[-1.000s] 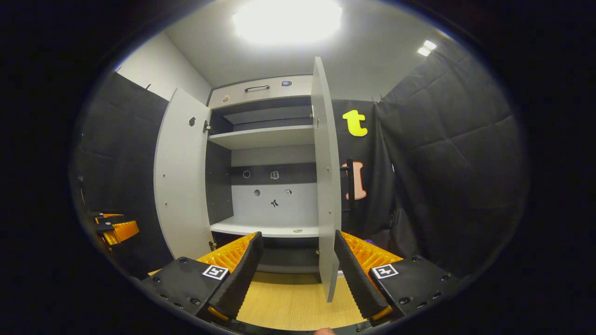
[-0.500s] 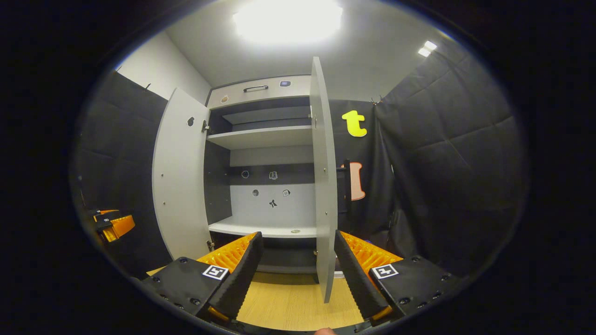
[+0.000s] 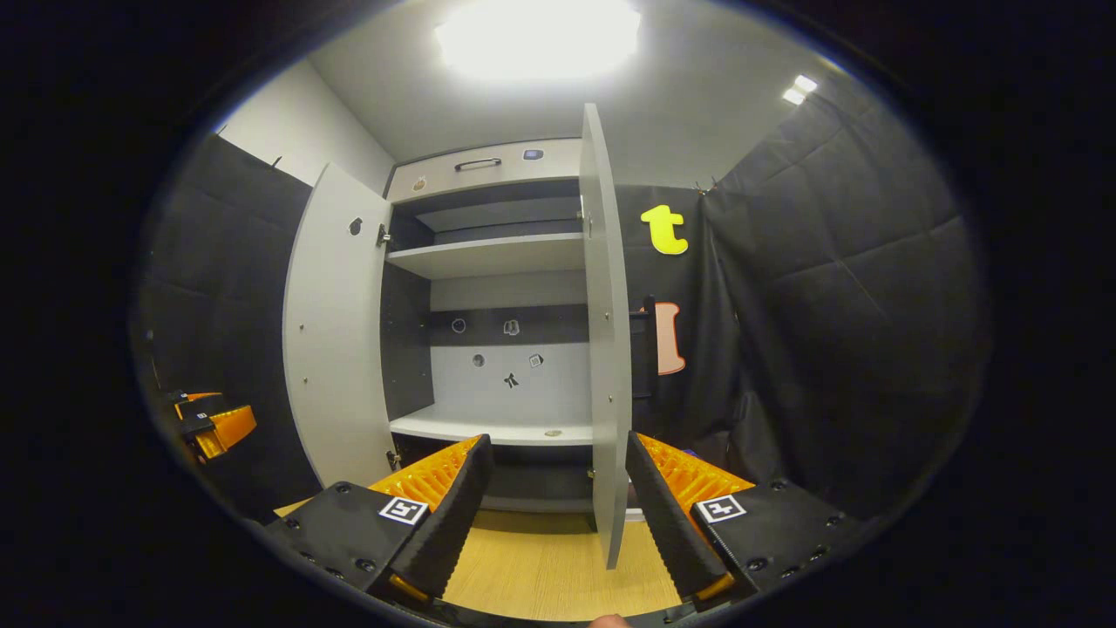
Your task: Open the right door of the double-door shoe cabinet with the right hand, and open the left door with the left hand.
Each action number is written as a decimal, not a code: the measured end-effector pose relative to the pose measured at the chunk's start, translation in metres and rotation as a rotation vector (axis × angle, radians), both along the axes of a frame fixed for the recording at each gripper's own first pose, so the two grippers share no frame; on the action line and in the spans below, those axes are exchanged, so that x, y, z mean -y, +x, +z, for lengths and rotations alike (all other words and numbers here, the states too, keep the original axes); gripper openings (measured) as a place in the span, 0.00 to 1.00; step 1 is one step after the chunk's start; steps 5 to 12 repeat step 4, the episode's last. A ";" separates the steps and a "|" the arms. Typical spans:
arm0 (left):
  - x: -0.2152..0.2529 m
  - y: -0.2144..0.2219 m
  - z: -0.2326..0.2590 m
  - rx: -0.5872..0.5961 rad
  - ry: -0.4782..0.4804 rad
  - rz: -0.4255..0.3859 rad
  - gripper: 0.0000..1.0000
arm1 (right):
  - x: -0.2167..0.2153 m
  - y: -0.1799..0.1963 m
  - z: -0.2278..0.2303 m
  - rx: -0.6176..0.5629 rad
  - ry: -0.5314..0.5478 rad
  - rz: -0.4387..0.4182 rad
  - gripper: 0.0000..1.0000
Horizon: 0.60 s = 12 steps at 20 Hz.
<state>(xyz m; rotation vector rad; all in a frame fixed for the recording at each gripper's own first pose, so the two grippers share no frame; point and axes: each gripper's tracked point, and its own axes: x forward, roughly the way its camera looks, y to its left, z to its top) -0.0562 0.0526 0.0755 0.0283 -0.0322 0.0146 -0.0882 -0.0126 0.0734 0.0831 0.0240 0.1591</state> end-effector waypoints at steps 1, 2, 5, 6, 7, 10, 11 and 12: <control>0.001 0.000 0.001 0.001 0.002 -0.001 0.94 | 0.000 0.000 0.000 -0.001 -0.002 0.000 0.96; 0.001 0.001 0.000 0.000 0.005 -0.002 0.94 | 0.001 0.000 -0.001 -0.001 -0.003 -0.001 0.92; 0.000 0.002 0.001 0.002 0.020 0.009 0.94 | 0.002 0.001 0.000 0.000 -0.002 -0.002 0.92; 0.000 0.002 0.001 0.002 0.020 0.009 0.94 | 0.002 0.001 0.000 0.000 -0.002 -0.002 0.92; 0.000 0.002 0.001 0.002 0.020 0.009 0.94 | 0.002 0.001 0.000 0.000 -0.002 -0.002 0.92; 0.000 0.002 0.001 0.002 0.020 0.009 0.94 | 0.002 0.001 0.000 0.000 -0.002 -0.002 0.92; 0.000 0.002 0.001 0.002 0.020 0.009 0.94 | 0.002 0.001 0.000 0.000 -0.002 -0.002 0.92; 0.000 0.002 0.001 0.002 0.020 0.009 0.94 | 0.002 0.001 0.000 0.000 -0.002 -0.002 0.92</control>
